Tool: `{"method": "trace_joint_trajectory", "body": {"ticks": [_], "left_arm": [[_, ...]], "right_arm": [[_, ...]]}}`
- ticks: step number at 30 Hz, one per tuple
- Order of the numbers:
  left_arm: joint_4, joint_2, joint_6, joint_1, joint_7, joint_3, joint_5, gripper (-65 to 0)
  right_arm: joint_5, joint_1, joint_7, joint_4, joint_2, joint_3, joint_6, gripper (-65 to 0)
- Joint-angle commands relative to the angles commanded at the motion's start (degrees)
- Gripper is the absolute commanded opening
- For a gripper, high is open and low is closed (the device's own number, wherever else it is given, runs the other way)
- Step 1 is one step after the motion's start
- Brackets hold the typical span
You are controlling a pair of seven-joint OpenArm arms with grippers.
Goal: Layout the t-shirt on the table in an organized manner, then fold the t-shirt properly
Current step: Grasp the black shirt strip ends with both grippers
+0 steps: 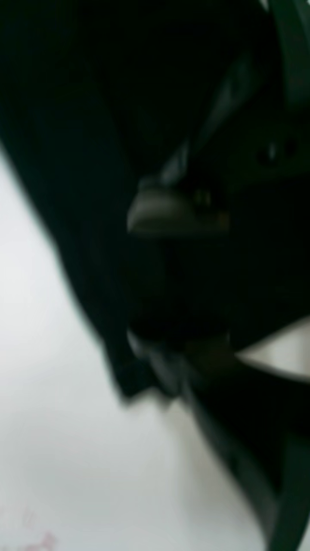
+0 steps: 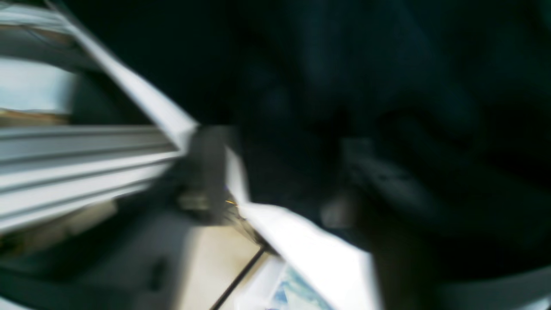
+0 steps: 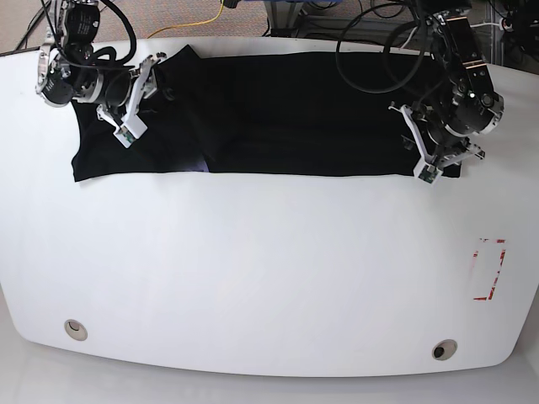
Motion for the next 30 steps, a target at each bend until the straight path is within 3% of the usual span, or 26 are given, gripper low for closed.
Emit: {"method": "trace_joint_trajectory", "body": {"ticks": [4,12,22,30], "left_arm": [[-0.3,0.2,0.0,1.7,-0.1,-1.7,-0.2,-46.9],[-2.5,0.8,0.0,5.1,-6.9,-3.2,0.4,-46.9],[-11.2,-2.9,0.0,1.1,-7.1,3.0,0.3,-46.8],[-21.5,-4.2,0.0,-7.7,-7.3,5.9,0.3,-46.8]], "right_arm": [[-8.4,0.2,1.7,0.1,-2.0,3.0,0.00,-55.2],[-24.9,0.4,14.2,-3.3,-3.5,3.3,0.00,-53.3],[-30.4,6.4,23.1,-17.6,-3.9,3.7,0.00,-53.4],[-36.3,11.5,30.3,-25.5,-3.8,3.7,0.00,-53.4]]}}
